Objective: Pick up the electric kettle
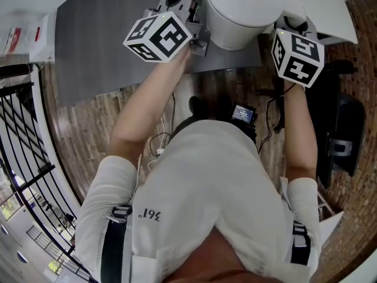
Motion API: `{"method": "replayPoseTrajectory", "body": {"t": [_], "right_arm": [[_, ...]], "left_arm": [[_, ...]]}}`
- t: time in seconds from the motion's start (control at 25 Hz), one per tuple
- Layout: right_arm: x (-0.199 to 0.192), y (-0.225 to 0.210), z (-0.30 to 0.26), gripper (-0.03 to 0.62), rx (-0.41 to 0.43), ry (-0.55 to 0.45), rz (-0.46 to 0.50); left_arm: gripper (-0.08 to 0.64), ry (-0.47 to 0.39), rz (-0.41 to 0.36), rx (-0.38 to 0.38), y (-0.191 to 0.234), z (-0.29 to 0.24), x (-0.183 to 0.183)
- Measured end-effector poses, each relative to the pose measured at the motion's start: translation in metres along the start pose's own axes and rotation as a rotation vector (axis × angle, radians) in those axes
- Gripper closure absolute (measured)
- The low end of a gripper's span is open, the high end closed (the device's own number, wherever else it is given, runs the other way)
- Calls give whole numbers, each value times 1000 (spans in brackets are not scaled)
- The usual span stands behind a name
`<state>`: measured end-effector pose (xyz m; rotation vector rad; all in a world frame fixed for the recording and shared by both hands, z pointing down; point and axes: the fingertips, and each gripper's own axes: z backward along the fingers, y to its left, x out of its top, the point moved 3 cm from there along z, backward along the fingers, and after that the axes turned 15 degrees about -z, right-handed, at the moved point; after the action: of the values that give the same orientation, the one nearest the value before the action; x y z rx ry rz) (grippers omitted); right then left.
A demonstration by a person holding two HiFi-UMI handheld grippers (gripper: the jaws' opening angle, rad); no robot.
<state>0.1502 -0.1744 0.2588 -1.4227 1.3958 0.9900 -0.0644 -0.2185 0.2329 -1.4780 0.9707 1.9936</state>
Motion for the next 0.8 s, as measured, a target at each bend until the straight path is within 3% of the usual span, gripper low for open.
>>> {"method": "replayPoseTrajectory", "body": {"t": [0.8], "right_arm": [[14,10,47,509,21,-30,19]], "left_arm": [[561,-24,-10,7,-31,38,24]]}}
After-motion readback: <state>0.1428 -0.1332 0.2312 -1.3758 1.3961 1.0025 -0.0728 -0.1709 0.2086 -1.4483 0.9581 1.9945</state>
